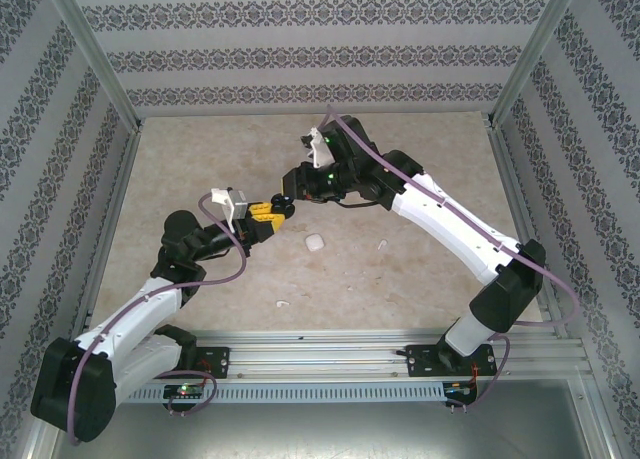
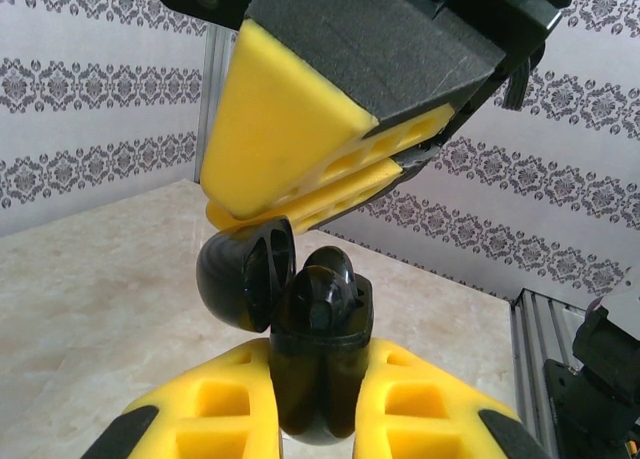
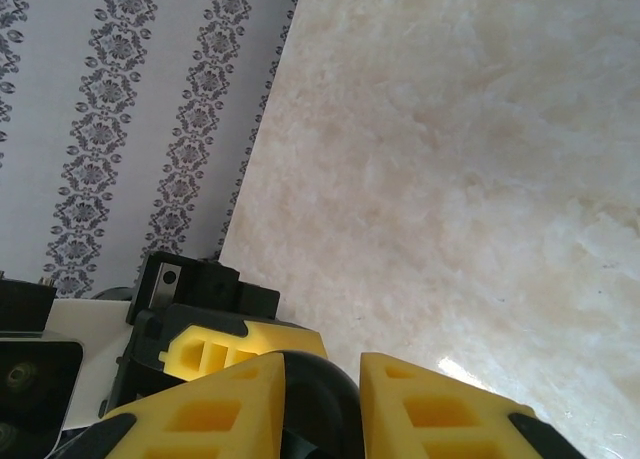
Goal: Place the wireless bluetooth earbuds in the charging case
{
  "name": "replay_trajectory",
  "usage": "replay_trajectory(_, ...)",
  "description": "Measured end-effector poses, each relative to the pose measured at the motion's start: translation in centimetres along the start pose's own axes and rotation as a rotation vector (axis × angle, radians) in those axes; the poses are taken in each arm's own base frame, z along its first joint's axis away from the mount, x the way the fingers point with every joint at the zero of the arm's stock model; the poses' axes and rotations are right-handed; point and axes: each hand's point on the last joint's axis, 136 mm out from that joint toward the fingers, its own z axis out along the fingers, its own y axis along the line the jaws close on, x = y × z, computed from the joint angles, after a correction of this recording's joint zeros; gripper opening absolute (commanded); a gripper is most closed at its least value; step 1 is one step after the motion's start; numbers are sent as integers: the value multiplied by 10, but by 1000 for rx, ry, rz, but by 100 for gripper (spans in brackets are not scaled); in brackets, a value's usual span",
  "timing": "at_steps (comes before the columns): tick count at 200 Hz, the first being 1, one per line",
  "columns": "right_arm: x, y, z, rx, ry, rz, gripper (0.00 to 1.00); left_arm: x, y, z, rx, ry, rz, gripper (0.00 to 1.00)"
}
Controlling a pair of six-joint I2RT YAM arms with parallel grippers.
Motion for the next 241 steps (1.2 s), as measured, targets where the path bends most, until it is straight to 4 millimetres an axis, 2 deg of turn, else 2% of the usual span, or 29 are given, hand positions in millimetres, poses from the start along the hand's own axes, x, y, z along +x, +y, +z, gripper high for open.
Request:
replay_trajectory(54,1,-9,5,3,-5,4,24,7,5,2,-8,20,-51,0)
replay_trajectory(110,5,-7,-3,-15,-24,-9,24,8,6,3,-17,20,-78,0)
replay_trajectory(149,15,-6,-7,-28,1,-7,24,9,15,3,-58,17,-91,0)
replay_trajectory(191,25,-16,-4,-6,25,10,25,9,19,3,-85,11,-103,0)
replay_trajectory(212,28,-21,-8,19,24,13,25,11,26,2,-125,12,-132,0)
replay_trajectory(241,29,-28,-13,62,6,1,27,23,43,1,-222,69,-239,0)
